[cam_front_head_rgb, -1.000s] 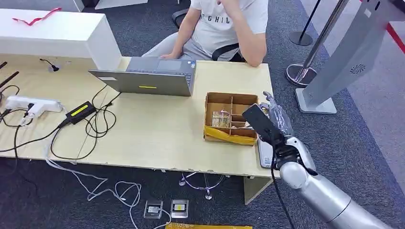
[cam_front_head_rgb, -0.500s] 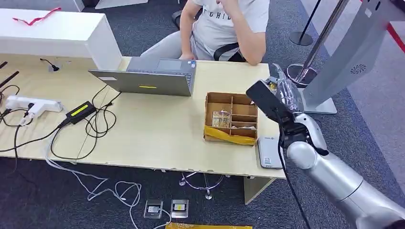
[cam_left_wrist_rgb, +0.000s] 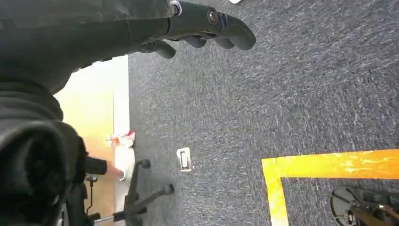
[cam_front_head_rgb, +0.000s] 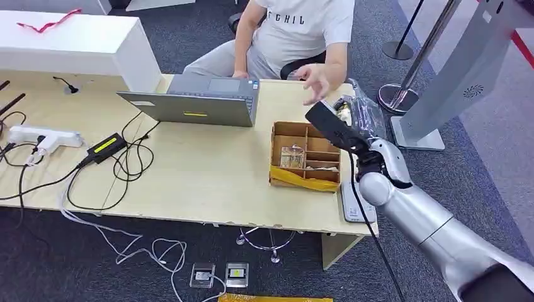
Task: Pass the card to the sensor for recognition and then transmit it.
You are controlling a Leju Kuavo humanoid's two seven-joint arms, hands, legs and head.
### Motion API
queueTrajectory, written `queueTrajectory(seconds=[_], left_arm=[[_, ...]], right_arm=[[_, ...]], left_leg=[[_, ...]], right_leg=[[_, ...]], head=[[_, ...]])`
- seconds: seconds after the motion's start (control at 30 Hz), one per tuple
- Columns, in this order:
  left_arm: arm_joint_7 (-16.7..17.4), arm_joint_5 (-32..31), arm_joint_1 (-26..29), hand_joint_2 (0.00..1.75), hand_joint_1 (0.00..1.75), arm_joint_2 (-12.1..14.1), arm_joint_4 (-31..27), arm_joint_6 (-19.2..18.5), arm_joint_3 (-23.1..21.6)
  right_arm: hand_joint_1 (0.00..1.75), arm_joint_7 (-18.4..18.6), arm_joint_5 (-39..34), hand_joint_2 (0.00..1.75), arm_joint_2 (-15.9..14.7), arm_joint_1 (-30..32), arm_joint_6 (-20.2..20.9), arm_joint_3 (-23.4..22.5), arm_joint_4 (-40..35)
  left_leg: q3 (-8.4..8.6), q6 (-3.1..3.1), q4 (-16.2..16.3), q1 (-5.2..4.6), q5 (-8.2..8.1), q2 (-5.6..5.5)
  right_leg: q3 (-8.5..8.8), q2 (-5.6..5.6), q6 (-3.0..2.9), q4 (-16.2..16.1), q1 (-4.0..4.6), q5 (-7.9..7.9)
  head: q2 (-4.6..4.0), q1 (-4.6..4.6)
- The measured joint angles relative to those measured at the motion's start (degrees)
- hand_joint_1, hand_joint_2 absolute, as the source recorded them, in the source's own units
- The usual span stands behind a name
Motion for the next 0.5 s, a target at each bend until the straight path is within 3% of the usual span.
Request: queueTrajectory(seconds=[0.23,0.47,0.5], left_arm=[[0.13,0.39,0.03,0.00,0.00,0.02,0.00,-0.15,0.00],[0.17,-0.33,0.03,0.00,0.00,0.02,0.00,-0.59,0.00],[0.15,-0.41,0.03,0.00,0.00,0.02,0.00,-0.59,0.00]], right_arm=[[1.75,0.15,0.69,1.75,1.05,-0.62,-0.46,0.81,4.87],[1.75,2.97,2.69,1.75,0.63,-0.62,-0.76,0.81,5.75],[1.57,3.35,2.89,1.75,0.39,-0.62,-0.72,0.81,5.77]], left_leg=[[0.01,0.00,0.00,0.00,0.00,0.00],[0.03,0.00,0.00,0.00,0.00,0.08],[0.03,0.00,0.00,0.00,0.00,0.08]], right_leg=[[-0.01,0.00,0.00,-0.01,0.00,0.00],[-0.05,0.02,0.00,-0.01,0.00,0.00],[-0.04,0.02,0.00,-0.01,0.00,0.00]], head=[[0.00,0.00],[0.00,0.00],[0.00,0.00]])
